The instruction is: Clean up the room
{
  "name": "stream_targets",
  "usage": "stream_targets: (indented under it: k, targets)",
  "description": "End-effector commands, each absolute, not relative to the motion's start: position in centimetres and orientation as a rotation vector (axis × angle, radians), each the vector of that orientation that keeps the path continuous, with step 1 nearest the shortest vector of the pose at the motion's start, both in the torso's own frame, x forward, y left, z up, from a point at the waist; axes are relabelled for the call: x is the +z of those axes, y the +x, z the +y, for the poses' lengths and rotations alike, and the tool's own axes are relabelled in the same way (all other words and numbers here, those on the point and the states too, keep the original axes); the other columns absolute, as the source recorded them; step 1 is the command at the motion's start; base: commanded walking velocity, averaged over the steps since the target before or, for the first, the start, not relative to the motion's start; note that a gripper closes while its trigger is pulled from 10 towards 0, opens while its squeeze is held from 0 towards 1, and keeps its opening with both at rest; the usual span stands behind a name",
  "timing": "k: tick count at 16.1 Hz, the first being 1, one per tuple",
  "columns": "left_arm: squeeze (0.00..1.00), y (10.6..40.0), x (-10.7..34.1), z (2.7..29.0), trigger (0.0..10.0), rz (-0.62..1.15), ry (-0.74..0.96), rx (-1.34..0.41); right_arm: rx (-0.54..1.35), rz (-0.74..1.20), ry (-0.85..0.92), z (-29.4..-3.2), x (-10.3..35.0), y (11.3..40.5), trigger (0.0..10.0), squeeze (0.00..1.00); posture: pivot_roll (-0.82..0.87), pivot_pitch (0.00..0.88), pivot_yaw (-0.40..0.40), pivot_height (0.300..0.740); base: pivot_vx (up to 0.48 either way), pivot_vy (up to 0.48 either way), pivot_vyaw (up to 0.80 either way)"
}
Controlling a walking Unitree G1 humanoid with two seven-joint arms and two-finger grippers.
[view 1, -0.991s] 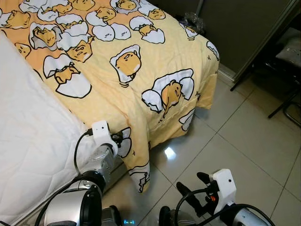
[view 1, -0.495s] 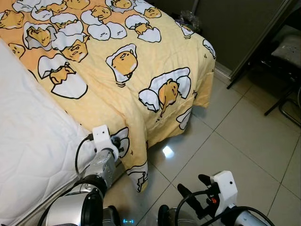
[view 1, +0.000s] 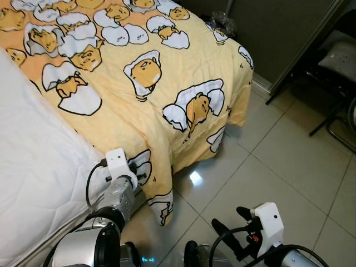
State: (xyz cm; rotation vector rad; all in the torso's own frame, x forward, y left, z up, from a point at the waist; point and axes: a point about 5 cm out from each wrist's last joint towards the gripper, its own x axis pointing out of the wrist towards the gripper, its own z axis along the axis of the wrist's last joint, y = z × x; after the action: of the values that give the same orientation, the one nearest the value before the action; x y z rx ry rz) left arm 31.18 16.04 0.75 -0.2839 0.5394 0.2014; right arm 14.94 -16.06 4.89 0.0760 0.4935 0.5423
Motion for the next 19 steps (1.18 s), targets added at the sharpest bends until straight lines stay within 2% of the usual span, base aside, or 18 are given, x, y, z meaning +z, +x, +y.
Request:
stream_targets:
  k: [1, 2, 3, 6, 12, 15, 17, 19]
  targets:
    - [0.0, 30.9, 0.4, 15.2, 0.0, 0.553, -0.3, 0.176, 0.517, 0.511, 0.065, -16.8, 4.9, 14.8, 10.0, 0.0, -0.26, 0.179, -0.12, 0.74, 0.0, 0.0, 0.0]
    - [0.0, 31.1, 0.6, 15.1, 0.0, 0.542, -0.311, 0.166, 0.514, 0.51, 0.063, -16.9, 4.8, 14.9, 10.0, 0.0, -0.25, 0.172, -0.117, 0.74, 0.0, 0.0, 0.0]
    - [0.0, 31.3, 0.9, 15.6, 0.0, 0.513, -0.343, 0.17, 0.516, 0.5, 0.057, -16.8, 4.8, 15.1, 10.0, 0.0, -0.25, 0.157, -0.079, 0.74, 0.0, 0.0, 0.0]
    - [0.0, 30.6, 0.7, 17.6, 0.0, 0.464, -0.291, 0.113, 0.452, 0.444, 0.06, -16.9, 4.7, 16.6, 10.0, 0.0, -0.2, 0.116, -0.016, 0.74, 0.0, 0.0, 0.0]
    - [0.0, 26.9, -1.0, 24.3, 0.0, 0.562, -0.024, 0.154, 0.492, 0.422, 0.081, -15.2, 3.5, 19.0, 10.0, 0.0, -0.08, 0.078, -0.005, 0.74, 0.0, 0.0, 0.0]
    - [0.0, 24.6, -2.3, 26.2, 0.0, 0.655, 0.072, 0.176, 0.512, 0.412, 0.088, -14.5, 3.5, 19.7, 10.0, 0.0, -0.06, 0.069, -0.016, 0.74, 0.0, 0.0, 0.0]
    - [0.0, 24.0, -2.7, 26.5, 0.0, 0.694, 0.099, 0.17, 0.523, 0.412, 0.085, -14.5, 3.3, 19.8, 10.0, 0.0, -0.06, 0.065, -0.016, 0.74, 0.0, 0.0, 0.0]
    - [0.0, 22.4, -4.5, 25.4, 0.0, 0.808, 0.047, 0.134, 0.521, 0.409, 0.079, -14.8, 3.2, 19.9, 10.0, 0.0, -0.07, 0.063, -0.01, 0.74, 0.0, 0.0, 0.0]
